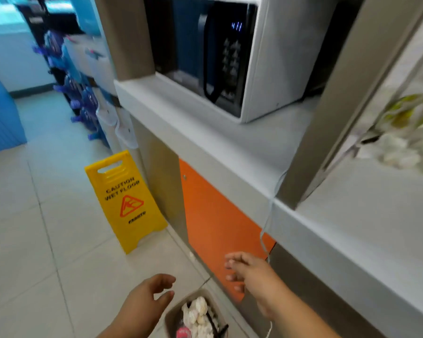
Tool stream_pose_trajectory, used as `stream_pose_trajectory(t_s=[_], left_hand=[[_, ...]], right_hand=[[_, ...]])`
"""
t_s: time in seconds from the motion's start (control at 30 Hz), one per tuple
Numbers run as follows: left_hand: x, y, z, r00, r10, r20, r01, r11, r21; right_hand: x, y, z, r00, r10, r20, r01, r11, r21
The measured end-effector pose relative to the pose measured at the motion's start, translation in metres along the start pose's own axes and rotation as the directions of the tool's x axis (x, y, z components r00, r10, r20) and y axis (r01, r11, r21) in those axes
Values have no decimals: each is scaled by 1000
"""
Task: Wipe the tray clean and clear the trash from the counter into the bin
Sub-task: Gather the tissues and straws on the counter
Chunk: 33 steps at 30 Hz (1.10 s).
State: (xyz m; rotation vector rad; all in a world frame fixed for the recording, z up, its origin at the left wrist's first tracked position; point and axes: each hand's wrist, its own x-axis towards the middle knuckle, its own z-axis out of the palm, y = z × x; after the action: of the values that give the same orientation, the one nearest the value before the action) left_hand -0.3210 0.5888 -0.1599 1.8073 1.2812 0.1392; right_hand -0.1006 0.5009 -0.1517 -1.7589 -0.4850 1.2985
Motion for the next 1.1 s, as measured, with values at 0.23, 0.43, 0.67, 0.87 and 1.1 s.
stream_pose_trajectory(t_s=[0.23, 0.43, 0.67, 0.87, 1.1], left_hand=[[-22, 70, -33, 990, 137, 36, -131, 983, -129], [-27, 133, -24, 953, 290, 92, -271, 946, -176], [-24, 233, 15, 890, 433, 145, -396, 890, -227], [-25, 317, 82, 845, 510, 163, -452, 843, -291], [-20, 387, 164, 826, 514, 231, -446, 847, -290]], right_hand=[[-106, -101, -45, 952, -277, -130, 289, 954, 81], [-165, -126, -100, 899, -330, -289, 370, 924, 97], [-193, -122, -197, 847, -299, -439, 388, 913, 128], [-198, -109, -298, 829, -239, -506, 343, 932, 121], [-203, -95, -407, 817, -207, -538, 295, 952, 82]])
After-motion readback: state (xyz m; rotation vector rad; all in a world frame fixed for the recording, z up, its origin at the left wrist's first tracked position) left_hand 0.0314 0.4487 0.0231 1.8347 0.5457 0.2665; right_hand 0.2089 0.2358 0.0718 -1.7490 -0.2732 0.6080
